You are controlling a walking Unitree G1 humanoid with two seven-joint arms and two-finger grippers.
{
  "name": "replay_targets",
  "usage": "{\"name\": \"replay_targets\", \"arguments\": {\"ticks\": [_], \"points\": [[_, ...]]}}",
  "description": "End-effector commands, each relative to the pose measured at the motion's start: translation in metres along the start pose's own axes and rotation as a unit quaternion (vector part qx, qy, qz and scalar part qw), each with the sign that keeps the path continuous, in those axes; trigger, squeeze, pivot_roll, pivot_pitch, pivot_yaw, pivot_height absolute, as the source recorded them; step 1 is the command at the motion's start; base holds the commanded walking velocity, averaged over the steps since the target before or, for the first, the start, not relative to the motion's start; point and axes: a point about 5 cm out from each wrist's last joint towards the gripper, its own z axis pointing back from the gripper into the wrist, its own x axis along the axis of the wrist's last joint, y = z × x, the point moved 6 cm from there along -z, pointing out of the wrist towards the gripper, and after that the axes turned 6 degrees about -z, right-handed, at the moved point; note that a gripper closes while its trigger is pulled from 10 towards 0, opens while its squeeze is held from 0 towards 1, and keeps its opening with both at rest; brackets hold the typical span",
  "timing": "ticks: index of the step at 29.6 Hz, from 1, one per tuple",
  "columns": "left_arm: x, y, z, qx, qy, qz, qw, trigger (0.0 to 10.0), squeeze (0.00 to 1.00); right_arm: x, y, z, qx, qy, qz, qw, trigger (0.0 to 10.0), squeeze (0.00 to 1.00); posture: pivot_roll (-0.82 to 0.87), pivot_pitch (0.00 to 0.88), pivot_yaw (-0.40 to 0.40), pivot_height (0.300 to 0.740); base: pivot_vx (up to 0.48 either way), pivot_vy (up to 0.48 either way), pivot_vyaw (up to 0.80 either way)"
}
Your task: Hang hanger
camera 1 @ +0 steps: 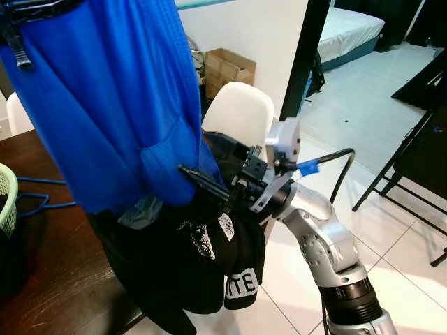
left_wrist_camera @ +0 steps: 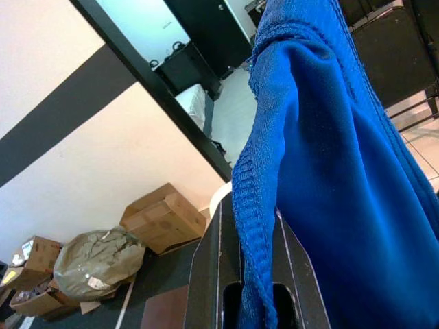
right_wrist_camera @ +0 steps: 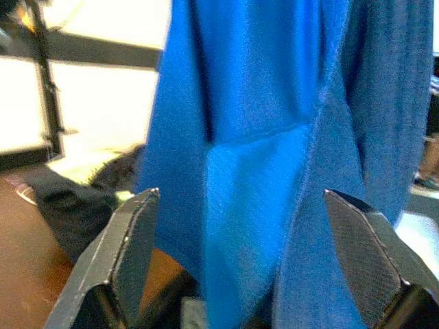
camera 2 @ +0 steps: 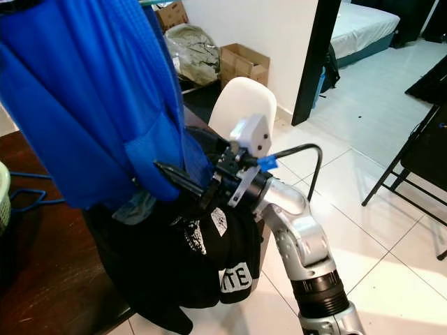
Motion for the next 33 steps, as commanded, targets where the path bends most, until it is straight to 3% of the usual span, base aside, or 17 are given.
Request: {"name": "replay_targets", "arguments": {"ticks": [1, 6, 11, 19, 24, 27, 33], "points": [[0.010, 0.005, -0.001, 0.011, -0.016, -0.013, 1.000, 10.0, 0.00, -0.015, -0.008, -0.005, -0.033, 0.030, 0.016, 0.999, 10.0, 0.00, 0.06, 0.054, 0.000, 0.740, 0.000, 0.000, 0.00], [0.011, 0.005, -0.002, 0.008, -0.018, -0.013, 1.000, 10.0, 0.00, -0.023, -0.019, -0.008, -0.074, 0.045, 0.024, 0.996, 10.0, 0.00, 0.06, 0.054, 0.000, 0.740, 0.000, 0.000, 0.00], [0.015, 0.000, -0.005, -0.009, -0.028, -0.012, 0.999, 10.0, 0.00, -0.023, -0.030, -0.015, -0.126, 0.028, -0.001, 0.992, 10.0, 0.00, 0.07, 0.054, -0.001, 0.740, 0.000, 0.000, 0.00], [0.018, -0.003, -0.004, -0.021, -0.031, -0.017, 0.999, 10.0, 0.00, -0.017, -0.028, -0.016, -0.117, 0.002, -0.033, 0.993, 10.0, 0.00, 0.07, 0.053, -0.002, 0.740, 0.000, 0.000, 0.00], [0.023, 0.002, -0.001, -0.019, -0.033, -0.026, 0.999, 10.0, 0.00, -0.039, -0.004, -0.003, -0.030, 0.062, -0.008, 0.998, 10.0, 0.00, 0.07, 0.049, -0.001, 0.740, 0.000, 0.000, 0.00], [0.025, 0.004, 0.000, -0.017, -0.033, -0.028, 0.999, 10.0, 0.00, -0.044, 0.002, 0.001, -0.008, 0.077, -0.001, 0.997, 10.0, 0.00, 0.07, 0.049, -0.001, 0.740, 0.000, 0.000, 0.00], [0.029, 0.006, 0.001, -0.020, -0.039, -0.031, 0.999, 10.0, 0.00, -0.046, -0.015, 0.011, -0.041, 0.090, 0.011, 0.995, 10.0, 0.00, 0.07, 0.043, 0.003, 0.740, 0.000, 0.000, 0.00]]}}
